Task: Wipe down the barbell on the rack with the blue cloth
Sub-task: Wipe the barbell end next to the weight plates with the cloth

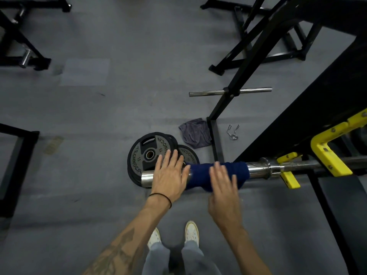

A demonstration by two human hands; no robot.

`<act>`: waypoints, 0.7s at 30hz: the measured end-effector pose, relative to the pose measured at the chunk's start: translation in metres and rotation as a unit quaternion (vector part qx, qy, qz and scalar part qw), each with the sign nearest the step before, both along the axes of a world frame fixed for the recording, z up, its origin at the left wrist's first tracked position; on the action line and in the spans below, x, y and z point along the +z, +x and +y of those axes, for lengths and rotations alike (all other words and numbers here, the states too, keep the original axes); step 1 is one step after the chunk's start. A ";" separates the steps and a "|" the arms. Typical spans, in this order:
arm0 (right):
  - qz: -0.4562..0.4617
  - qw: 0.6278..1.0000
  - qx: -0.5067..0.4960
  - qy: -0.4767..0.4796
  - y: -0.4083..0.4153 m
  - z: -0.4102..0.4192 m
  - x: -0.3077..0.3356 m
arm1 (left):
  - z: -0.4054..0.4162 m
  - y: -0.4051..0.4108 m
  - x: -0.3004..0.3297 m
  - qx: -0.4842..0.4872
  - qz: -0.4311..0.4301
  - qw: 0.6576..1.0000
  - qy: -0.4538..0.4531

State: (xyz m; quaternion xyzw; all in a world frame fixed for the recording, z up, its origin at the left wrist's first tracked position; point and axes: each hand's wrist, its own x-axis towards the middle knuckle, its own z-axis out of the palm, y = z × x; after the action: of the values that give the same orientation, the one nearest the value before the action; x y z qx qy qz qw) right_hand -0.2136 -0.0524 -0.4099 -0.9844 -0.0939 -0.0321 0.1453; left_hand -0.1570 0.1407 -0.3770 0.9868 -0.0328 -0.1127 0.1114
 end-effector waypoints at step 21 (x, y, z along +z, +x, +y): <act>0.036 0.999 -0.032 0.002 -0.004 0.009 0.005 | -0.001 0.002 -0.008 -0.003 -0.022 1.000 0.014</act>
State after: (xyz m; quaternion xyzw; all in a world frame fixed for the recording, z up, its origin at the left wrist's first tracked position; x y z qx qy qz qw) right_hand -0.2176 -0.0438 -0.4054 -0.9871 -0.0572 -0.0012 0.1493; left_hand -0.1553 0.1401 -0.3848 0.9905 -0.0364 -0.0915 0.0961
